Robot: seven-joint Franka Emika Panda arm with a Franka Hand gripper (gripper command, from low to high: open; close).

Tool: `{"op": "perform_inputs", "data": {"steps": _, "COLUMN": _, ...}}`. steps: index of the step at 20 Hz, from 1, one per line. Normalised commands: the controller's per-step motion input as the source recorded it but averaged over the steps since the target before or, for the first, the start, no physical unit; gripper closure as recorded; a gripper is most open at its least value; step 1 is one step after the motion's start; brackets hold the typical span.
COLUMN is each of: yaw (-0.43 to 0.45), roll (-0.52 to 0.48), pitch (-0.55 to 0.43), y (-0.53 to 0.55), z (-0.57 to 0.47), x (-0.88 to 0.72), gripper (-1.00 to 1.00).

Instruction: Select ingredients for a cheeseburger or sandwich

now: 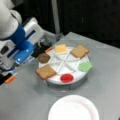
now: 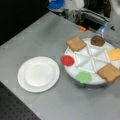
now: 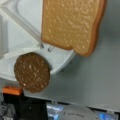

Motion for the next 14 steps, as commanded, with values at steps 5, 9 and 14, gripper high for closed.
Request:
{"op": "perform_inputs", "data": {"steps": 5, "yaw": -0.008, "roll": 0.484, "pitch": -0.072, "y": -0.24, "z": -0.25, "x": -0.12, "gripper": -1.0}}
{"op": "perform_inputs", "data": {"steps": 9, "yaw": 0.062, "roll": 0.529, "pitch": -0.131, "y": -0.15, "z": -0.21, "x": 0.02, "gripper": -1.0}}
{"op": "perform_inputs", "data": {"steps": 14, "yaw": 0.216, "roll": 0.513, "pitch": -0.11, "y": -0.15, "z": -0.2, "x": 0.1, "gripper": -1.0}}
